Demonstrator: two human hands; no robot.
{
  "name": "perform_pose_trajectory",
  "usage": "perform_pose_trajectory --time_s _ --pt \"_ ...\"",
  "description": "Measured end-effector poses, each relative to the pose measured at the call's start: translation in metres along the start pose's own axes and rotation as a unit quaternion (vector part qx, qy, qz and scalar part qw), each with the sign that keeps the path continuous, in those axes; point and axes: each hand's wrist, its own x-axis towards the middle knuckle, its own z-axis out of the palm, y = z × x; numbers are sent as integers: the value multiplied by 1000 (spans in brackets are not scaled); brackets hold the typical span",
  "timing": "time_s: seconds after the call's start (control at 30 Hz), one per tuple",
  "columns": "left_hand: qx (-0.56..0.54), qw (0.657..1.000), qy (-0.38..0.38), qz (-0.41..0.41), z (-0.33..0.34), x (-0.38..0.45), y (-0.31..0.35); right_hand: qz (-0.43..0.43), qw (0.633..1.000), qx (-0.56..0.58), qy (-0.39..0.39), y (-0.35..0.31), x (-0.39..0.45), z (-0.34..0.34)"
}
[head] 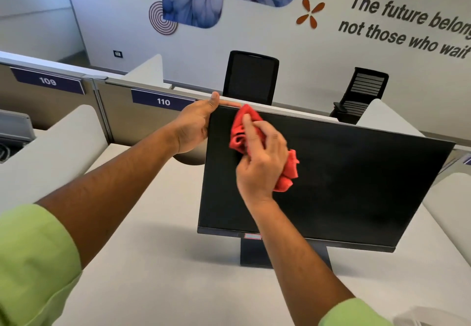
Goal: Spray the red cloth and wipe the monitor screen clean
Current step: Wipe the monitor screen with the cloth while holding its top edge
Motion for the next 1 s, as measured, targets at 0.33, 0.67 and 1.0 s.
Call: perform_pose_trajectory --time_s 0.33,0.67,1.0 --pt "185 981 54 -17 -3 3 5 -164 971 -62 -160 23 -61 -11" --pt "204 974 85 -44 7 5 13 32 997 -71 -11 13 23 -22" --pt "156 982 67 -79 0 -2 12 -189 970 -65 -137 -11 -23 23"
